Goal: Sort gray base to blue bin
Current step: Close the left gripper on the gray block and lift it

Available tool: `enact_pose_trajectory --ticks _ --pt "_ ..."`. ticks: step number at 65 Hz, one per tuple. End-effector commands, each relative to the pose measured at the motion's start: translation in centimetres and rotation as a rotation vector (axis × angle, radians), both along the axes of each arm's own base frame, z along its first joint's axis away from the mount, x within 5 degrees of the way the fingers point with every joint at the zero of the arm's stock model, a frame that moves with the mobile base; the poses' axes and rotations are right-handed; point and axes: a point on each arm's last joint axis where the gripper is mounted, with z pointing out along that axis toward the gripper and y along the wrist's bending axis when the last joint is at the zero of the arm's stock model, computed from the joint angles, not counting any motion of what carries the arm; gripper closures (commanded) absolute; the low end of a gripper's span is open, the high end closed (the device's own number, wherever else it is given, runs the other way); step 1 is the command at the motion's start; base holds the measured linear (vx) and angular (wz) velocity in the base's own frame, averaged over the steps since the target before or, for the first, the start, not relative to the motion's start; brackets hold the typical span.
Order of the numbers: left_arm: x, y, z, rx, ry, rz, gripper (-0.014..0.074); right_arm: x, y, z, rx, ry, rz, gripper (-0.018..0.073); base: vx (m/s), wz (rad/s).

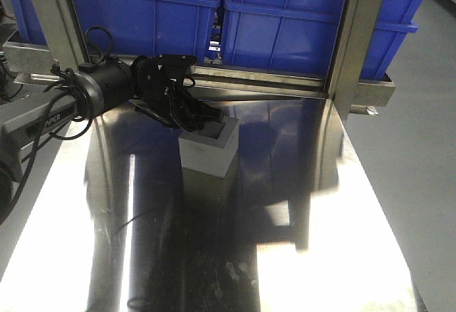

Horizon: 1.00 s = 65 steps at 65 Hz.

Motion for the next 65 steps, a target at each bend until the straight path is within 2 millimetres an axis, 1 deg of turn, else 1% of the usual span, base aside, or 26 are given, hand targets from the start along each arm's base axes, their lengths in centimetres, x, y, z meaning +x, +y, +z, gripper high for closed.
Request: enact_pose_trajectory --ticks 1,9,16,17,23,27,29,30,34,35,37,45,50,54,55,63,65 --pt "-0.7 0.1 6.5 -0.073 -0.176 0.010 0.0598 0.1 0.0 0.6 -0.026 -0.072 0.001 0.0564 0.00 0.00" --pt "-1.4 0.5 10.0 -0.115 -0.292 0.023 0.0595 0.1 0.0 0.6 -0.026 -0.072 0.001 0.0564 0.00 0.00" --pt "-2.5 1.1 12.6 -0.135 -0.389 0.024 0.0594 0.1 0.0 0.6 -0.026 -0.072 0.001 0.0564 0.00 0.00" --pt "-2.9 1.2 13.3 -0.138 -0.408 0.023 0.0594 0.1 0.0 0.6 -0.026 -0.072 0.001 0.0564 0.00 0.00" --pt "-4.4 2.0 14.8 -0.149 -0.475 0.027 0.0594 0.1 0.0 0.6 -0.026 -0.072 0.001 0.0564 0.00 0.00" --pt "-5.7 2.5 15.8 -0.161 -0.509 0.036 0.0594 0.1 0.0 0.6 -0.026 -0.072 0.001 0.0564 0.00 0.00" --pt "-6.6 2.9 16.6 -0.166 -0.533 0.036 0.0594 0.1 0.0 0.6 -0.026 -0.072 0.001 0.0564 0.00 0.00" --pt "-6.9 3.1 16.5 -0.163 -0.534 0.036 0.0594 0.1 0.0 0.6 -0.026 -0.072 0.001 0.0564 0.00 0.00" --pt "-8.3 3.7 17.3 -0.168 -0.571 0.039 0.0594 0.1 0.0 0.6 -0.026 -0.072 0.001 0.0564 0.00 0.00" --pt "-8.9 3.9 17.7 -0.172 -0.585 0.040 0.0594 0.1 0.0 0.6 -0.026 -0.072 0.001 0.0564 0.00 0.00" --pt "-9.6 4.2 17.8 -0.172 -0.593 0.042 0.0594 0.1 0.0 0.6 -0.026 -0.072 0.001 0.0564 0.00 0.00" --pt "-13.1 5.7 19.3 -0.193 -0.651 0.053 0.0594 0.1 0.0 0.6 -0.026 -0.072 0.001 0.0564 0.00 0.00" --pt "-15.0 6.5 19.6 -0.203 -0.676 0.060 0.0594 0.1 0.0 0.6 -0.026 -0.072 0.001 0.0564 0.00 0.00" --pt "-17.0 7.4 20.1 -0.216 -0.711 0.067 0.0594 0.1 0.0 0.6 -0.026 -0.072 0.001 0.0564 0.00 0.00" --pt "-17.5 7.5 19.9 -0.215 -0.711 0.068 0.0594 0.1 0.0 0.6 -0.026 -0.072 0.001 0.0564 0.00 0.00" --pt "-21.2 9.1 20.4 -0.238 -0.774 0.079 0.0594 0.1 0.0 0.6 -0.026 -0.071 0.001 0.0564 0.00 0.00" --pt "-22.1 9.4 20.1 -0.239 -0.778 0.081 0.0594 0.1 0.0 0.6 -0.026 -0.071 0.001 0.0564 0.00 0.00"
